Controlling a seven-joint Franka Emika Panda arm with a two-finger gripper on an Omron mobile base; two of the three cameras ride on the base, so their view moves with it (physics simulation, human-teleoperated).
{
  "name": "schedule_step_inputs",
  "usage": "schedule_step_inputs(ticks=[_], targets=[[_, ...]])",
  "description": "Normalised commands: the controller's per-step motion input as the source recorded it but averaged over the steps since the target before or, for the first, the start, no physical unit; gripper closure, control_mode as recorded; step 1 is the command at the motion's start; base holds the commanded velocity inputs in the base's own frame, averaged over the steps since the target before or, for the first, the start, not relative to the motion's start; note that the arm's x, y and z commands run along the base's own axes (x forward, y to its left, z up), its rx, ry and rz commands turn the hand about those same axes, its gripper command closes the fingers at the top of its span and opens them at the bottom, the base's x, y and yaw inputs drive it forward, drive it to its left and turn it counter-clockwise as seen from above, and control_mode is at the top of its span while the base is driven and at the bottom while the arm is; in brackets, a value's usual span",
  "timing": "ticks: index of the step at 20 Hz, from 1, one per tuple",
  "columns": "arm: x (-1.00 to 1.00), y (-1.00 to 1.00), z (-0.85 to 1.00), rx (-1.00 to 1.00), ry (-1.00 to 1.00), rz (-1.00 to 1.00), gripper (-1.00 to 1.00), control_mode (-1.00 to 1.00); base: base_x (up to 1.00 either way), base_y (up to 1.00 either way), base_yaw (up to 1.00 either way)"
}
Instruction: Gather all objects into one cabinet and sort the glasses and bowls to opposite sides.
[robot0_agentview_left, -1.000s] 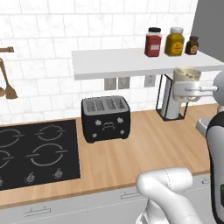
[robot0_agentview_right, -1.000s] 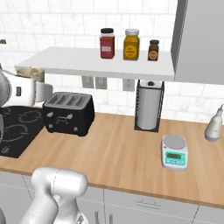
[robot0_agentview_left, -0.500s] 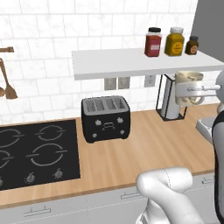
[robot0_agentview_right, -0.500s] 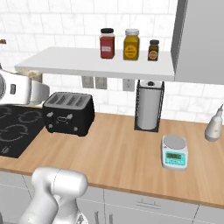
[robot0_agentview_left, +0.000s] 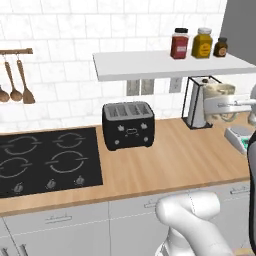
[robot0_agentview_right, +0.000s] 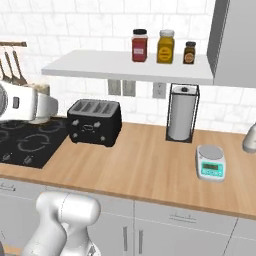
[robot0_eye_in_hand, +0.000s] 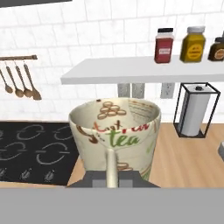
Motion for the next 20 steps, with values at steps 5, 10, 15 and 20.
schedule_step_inputs(ticks=[5,10,15,20], targets=[[0.0,0.0,0.0,0.0,0.0,0.0,1.0,1.0,-0.84,0.98,0.6],[0.0,0.0,0.0,0.0,0.0,0.0,1.0,1.0,-0.36,0.84,0.89],[0.0,0.0,0.0,0.0,0.0,0.0,1.0,1.0,-0.13,0.71,0.9],[0.0,0.0,0.0,0.0,0.0,0.0,1.0,1.0,0.07,0.6,0.79]])
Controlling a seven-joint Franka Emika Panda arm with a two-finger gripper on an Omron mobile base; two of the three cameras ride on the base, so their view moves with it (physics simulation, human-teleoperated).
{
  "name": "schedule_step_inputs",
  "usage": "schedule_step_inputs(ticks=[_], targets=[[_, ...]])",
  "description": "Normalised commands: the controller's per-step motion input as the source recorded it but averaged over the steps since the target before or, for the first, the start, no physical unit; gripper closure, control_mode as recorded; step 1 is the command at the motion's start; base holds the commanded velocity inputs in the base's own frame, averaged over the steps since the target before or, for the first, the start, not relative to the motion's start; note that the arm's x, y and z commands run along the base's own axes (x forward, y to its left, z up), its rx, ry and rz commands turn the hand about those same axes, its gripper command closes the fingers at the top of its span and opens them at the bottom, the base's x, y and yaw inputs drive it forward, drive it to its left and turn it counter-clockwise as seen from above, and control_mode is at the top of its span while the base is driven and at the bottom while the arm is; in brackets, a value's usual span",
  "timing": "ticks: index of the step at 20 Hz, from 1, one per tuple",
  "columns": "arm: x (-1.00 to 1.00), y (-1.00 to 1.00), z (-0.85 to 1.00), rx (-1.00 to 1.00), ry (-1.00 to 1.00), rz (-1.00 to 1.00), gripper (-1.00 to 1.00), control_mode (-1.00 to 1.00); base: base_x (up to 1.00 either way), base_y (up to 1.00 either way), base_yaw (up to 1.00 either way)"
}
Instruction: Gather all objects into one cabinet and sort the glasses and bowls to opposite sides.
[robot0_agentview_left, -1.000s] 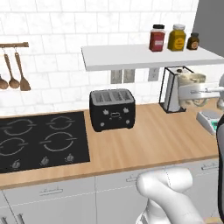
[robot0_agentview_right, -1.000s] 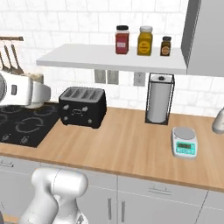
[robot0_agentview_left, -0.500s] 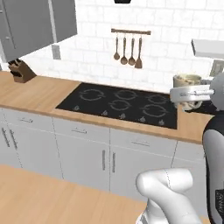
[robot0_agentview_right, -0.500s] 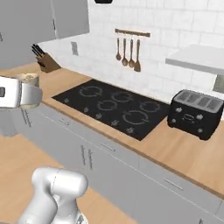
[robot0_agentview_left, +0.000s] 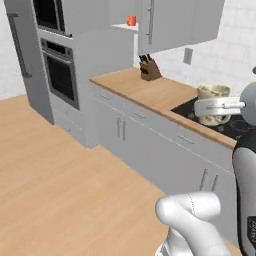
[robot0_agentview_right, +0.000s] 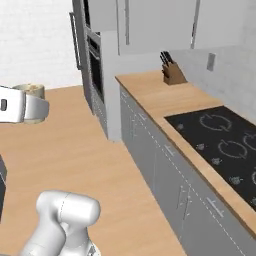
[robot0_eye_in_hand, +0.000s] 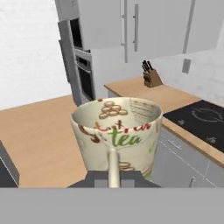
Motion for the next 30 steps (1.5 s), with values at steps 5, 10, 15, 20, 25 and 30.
schedule_step_inputs(ticks=[5,10,15,20,25,30], targets=[[0.0,0.0,0.0,0.0,0.0,0.0,1.0,1.0,0.3,0.41,0.65],[0.0,0.0,0.0,0.0,0.0,0.0,1.0,1.0,0.71,0.02,0.38],[0.0,0.0,0.0,0.0,0.0,0.0,1.0,1.0,0.99,0.0,0.13],[0.0,0.0,0.0,0.0,0.0,0.0,1.0,1.0,1.0,0.0,0.02],[0.0,0.0,0.0,0.0,0.0,0.0,1.0,1.0,0.93,-0.11,-0.07],[0.0,0.0,0.0,0.0,0.0,0.0,1.0,1.0,0.69,-0.31,-0.23]])
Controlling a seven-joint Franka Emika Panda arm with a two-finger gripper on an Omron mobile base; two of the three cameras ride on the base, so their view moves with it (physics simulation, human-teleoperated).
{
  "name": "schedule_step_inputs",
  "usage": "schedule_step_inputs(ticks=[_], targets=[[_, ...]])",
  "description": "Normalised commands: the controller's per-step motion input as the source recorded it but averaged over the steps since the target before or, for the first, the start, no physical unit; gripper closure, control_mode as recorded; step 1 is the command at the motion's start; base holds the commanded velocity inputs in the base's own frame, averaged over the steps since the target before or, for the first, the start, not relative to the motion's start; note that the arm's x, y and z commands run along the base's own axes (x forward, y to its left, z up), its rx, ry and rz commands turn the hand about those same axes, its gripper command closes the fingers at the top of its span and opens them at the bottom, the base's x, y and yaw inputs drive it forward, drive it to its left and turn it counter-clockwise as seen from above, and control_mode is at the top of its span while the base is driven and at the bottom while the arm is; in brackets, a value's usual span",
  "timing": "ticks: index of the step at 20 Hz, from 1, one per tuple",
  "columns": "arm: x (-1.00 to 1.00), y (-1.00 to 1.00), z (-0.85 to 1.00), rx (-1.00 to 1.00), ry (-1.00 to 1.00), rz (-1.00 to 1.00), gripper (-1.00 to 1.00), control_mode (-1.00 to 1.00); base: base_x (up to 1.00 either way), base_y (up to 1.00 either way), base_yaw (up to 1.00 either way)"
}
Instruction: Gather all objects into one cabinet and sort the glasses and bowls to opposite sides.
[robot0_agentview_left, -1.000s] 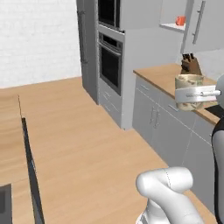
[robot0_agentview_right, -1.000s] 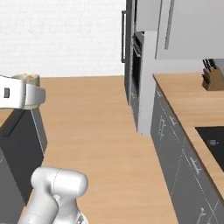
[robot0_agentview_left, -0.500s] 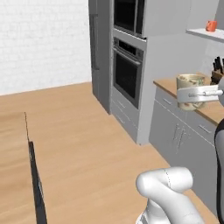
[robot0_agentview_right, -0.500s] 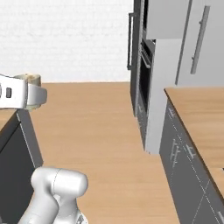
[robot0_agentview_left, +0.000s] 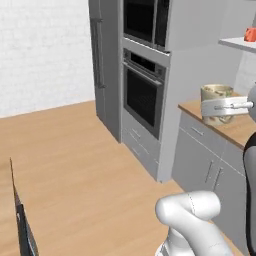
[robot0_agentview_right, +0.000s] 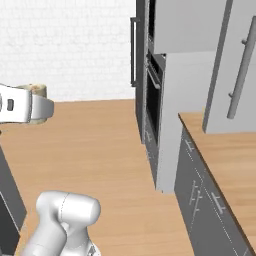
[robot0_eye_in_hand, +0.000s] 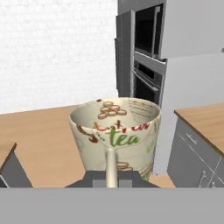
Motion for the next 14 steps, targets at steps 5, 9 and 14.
schedule_step_inputs(ticks=[5,9,14], targets=[[0.0,0.0,0.0,0.0,0.0,0.0,1.0,1.0,0.61,-0.38,-0.45],[0.0,0.0,0.0,0.0,0.0,0.0,1.0,1.0,0.72,-0.11,-0.45],[0.0,0.0,0.0,0.0,0.0,0.0,1.0,1.0,0.83,0.0,-0.4]])
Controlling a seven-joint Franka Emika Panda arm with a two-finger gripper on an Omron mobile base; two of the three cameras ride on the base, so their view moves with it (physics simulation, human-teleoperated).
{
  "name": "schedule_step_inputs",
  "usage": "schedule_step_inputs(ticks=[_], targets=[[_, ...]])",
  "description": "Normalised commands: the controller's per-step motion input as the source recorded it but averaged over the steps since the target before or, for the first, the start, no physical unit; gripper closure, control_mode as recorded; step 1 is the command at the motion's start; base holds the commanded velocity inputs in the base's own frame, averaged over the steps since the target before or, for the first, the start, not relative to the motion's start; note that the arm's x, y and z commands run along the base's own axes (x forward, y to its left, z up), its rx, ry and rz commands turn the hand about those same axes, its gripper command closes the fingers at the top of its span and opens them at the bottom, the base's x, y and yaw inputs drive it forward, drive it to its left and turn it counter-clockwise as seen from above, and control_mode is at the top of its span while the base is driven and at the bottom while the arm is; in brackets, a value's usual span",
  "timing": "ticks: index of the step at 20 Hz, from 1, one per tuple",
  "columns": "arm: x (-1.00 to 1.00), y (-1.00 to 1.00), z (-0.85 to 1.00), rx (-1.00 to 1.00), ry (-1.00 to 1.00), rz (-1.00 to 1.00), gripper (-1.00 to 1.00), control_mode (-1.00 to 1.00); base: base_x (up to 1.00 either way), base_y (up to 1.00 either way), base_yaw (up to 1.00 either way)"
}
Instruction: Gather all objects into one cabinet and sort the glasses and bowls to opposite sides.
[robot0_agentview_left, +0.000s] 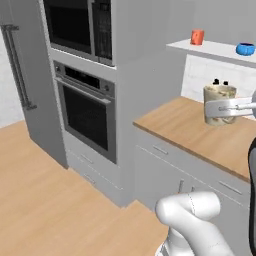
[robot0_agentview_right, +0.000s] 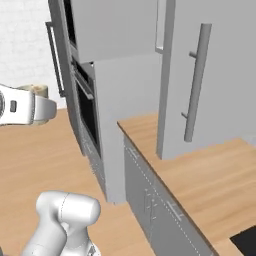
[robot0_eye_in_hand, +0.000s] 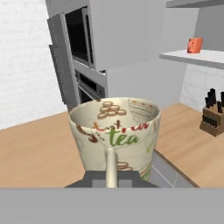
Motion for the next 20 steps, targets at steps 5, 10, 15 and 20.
schedule_step_inputs(ticks=[5,10,15,20], targets=[[0.0,0.0,0.0,0.0,0.0,0.0,1.0,1.0,0.74,0.0,-0.47],[0.0,0.0,0.0,0.0,0.0,0.0,1.0,1.0,0.56,0.01,-0.65],[0.0,0.0,0.0,0.0,0.0,0.0,1.0,1.0,0.6,0.23,-0.62],[0.0,0.0,0.0,0.0,0.0,0.0,1.0,1.0,0.69,0.55,-0.37]])
